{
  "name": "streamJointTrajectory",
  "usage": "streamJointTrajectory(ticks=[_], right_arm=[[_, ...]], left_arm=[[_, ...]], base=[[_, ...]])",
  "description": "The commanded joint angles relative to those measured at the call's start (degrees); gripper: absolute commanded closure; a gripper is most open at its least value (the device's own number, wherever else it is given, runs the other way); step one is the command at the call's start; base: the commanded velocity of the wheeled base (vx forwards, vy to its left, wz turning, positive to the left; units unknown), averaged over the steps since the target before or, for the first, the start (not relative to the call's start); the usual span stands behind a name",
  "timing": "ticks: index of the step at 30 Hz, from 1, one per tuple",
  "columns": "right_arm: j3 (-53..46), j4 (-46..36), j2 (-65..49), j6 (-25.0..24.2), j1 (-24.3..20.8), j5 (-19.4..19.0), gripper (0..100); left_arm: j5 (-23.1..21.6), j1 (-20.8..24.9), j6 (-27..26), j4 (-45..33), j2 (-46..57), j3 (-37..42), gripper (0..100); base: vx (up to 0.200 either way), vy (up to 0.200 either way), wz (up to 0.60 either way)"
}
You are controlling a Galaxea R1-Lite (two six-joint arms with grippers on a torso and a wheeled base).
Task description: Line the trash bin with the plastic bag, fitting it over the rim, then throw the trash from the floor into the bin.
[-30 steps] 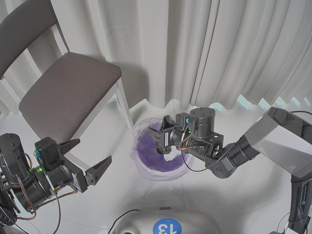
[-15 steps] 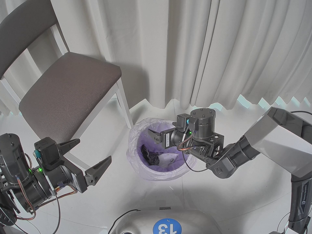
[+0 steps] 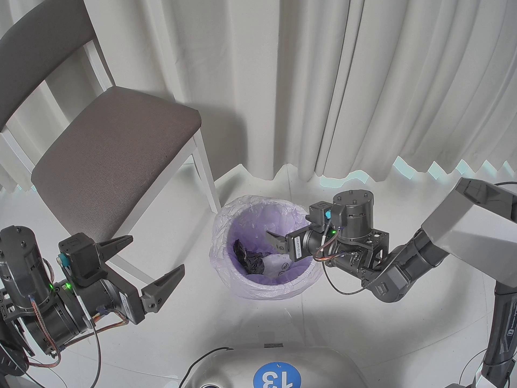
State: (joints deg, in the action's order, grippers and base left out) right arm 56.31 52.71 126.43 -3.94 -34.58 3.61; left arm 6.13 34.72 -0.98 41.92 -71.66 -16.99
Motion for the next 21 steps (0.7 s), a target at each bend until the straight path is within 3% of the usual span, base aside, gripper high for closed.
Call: streamJointTrajectory(ticks=[1, 7, 15, 21], right_arm=[[-2.96, -0.15, -3.38, 1.04, 1.36, 0.17, 0], [-9.55, -0.07, -6.81, 7.72, 5.76, 0.17, 0], [-16.93, 0.90, -5.14, 21.52, 12.17, -0.71, 0], [-16.41, 5.30, 1.28, 25.56, 13.32, -1.50, 0]], left_arm=[[0.02, 0.00, 0.01, 0.09, -0.33, 0.12, 0], [-0.07, 0.00, 0.01, 1.85, 0.03, 0.56, 0], [-0.07, 0.00, 0.01, 2.72, -0.85, 1.26, 0], [-0.16, -0.27, 0.01, 2.72, -1.29, 1.17, 0]], base=[[0.000, 0.000, 0.00], [0.000, 0.000, 0.00], [0.000, 0.000, 0.00], [0.000, 0.000, 0.00]])
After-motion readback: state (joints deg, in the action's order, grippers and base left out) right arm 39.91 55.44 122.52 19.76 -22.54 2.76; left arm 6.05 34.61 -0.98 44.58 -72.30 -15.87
